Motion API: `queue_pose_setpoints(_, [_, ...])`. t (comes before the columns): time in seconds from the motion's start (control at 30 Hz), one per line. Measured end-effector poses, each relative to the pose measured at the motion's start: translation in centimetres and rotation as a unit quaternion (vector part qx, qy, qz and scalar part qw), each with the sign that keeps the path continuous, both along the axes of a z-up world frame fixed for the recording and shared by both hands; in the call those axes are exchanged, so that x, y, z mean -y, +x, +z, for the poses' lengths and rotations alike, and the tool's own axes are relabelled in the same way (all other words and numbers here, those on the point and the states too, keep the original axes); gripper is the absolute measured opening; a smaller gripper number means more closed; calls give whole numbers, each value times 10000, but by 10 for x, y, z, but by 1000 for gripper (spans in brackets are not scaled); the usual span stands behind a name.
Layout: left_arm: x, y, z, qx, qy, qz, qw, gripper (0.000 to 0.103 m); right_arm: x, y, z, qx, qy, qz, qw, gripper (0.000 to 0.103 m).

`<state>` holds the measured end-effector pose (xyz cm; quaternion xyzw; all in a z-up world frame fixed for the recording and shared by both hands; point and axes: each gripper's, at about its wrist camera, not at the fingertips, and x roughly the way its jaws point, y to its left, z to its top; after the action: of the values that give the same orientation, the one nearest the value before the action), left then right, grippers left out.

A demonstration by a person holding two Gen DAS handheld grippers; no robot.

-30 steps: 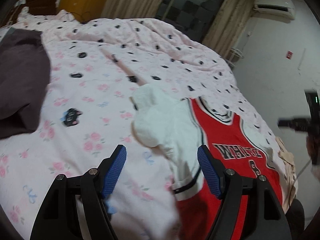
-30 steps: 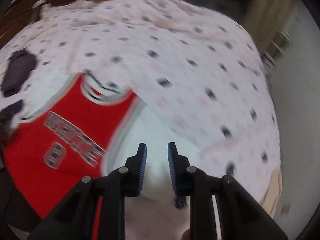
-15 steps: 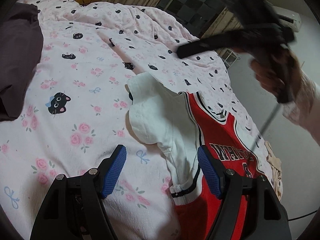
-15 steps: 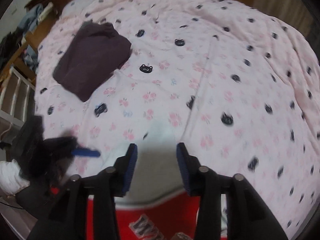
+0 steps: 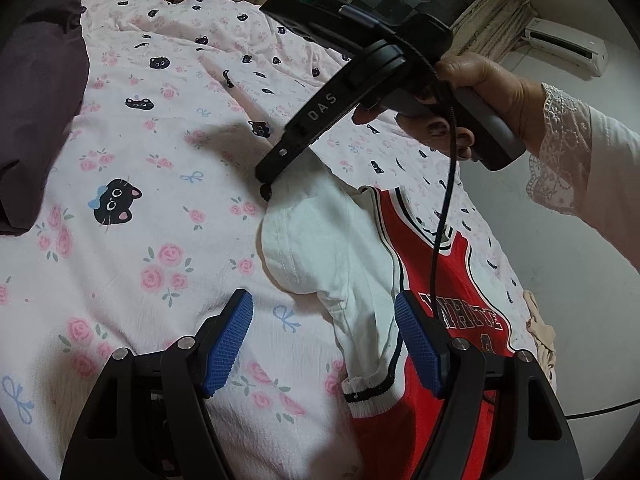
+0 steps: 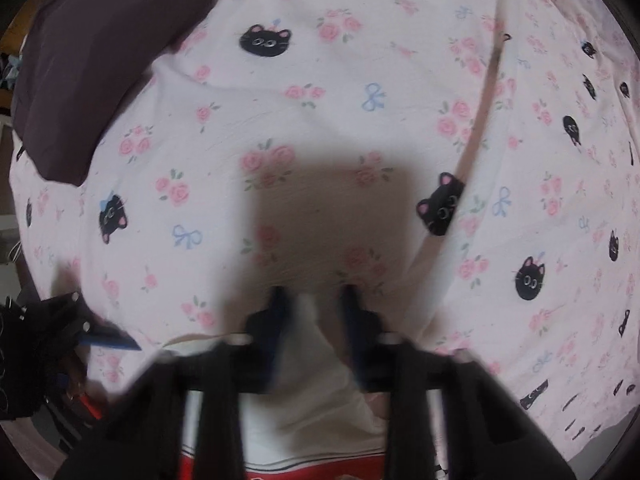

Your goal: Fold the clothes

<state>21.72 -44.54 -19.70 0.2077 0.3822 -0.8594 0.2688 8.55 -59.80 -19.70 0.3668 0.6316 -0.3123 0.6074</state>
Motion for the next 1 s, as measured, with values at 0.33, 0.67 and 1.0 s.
queue_pose_setpoints(0.33, [15,5,0,-479,313,26,9984,69,-14,-13,87,1405,-397,131,9892,3])
queue_pose_setpoints(0.67, [35,4,-3,-881,725,-34,9935,78,-28,-20,124,2317,-250,276,9721,3])
queue_pose_setpoints(1.0, [49,-17,3,-1026,531,-340,9927,75,-33,-37,137,2836,-183,249,9585,3])
